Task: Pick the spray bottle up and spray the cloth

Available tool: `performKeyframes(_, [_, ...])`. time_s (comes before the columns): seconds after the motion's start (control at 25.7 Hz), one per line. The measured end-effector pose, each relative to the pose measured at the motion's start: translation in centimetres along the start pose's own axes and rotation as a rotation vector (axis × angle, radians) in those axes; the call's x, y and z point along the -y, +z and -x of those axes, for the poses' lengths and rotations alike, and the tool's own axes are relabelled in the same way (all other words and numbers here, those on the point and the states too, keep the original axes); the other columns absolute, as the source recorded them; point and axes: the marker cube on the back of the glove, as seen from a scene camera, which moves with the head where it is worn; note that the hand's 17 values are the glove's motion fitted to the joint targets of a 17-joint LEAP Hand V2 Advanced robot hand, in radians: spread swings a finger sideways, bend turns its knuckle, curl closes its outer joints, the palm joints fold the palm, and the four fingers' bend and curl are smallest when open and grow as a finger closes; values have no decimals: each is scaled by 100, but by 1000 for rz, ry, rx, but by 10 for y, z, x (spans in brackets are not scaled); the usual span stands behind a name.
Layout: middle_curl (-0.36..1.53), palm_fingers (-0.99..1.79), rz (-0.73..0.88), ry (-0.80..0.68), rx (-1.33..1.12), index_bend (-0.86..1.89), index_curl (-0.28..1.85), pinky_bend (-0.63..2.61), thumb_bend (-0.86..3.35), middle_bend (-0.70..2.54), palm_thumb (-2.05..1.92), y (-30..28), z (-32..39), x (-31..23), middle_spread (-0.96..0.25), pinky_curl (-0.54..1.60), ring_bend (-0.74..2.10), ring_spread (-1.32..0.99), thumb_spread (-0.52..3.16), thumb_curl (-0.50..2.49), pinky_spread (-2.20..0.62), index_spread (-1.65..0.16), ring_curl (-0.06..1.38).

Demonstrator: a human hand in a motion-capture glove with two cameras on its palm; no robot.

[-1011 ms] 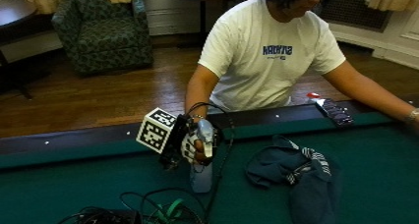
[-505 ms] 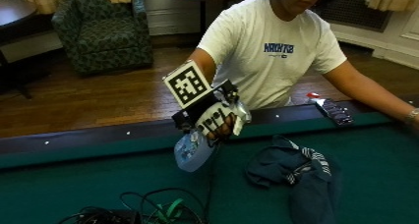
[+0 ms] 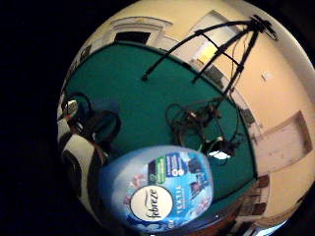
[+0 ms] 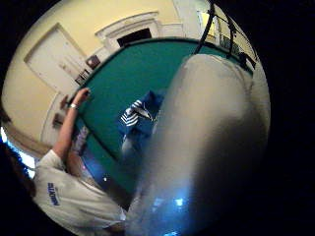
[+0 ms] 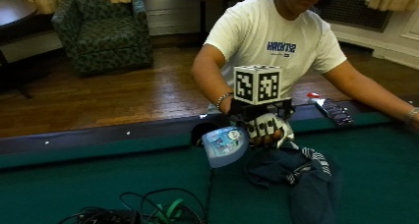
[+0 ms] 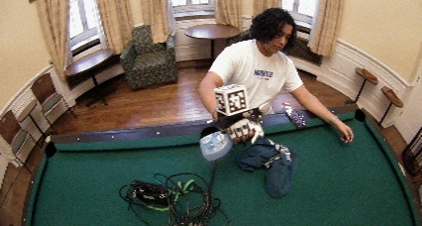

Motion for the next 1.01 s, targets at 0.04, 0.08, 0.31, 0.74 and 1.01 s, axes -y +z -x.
performKeyframes(0.04, [57,139,22,-39,-45,37,56,45,-3,64,95,5,10,1,-19,44,76,-19,26,74,-31,-27,50])
performKeyframes(0.08, [57,139,45,-81,-94,37,56,45,-3,64,94,11,20,2,-19,44,76,-19,26,74,-31,-27,50])
performKeyframes(0.31, [57,139,141,-311,-339,37,57,45,-3,65,94,40,83,0,-19,44,76,-19,25,76,-31,-27,49])
performKeyframes(0.74, [56,139,215,-484,-503,37,58,45,-3,65,94,77,136,-10,-19,43,76,-19,25,78,-31,-27,49])
performKeyframes(1.01, [56,139,289,-588,-418,36,58,45,-3,64,94,87,155,-23,-19,43,77,-19,25,79,-31,-27,49])
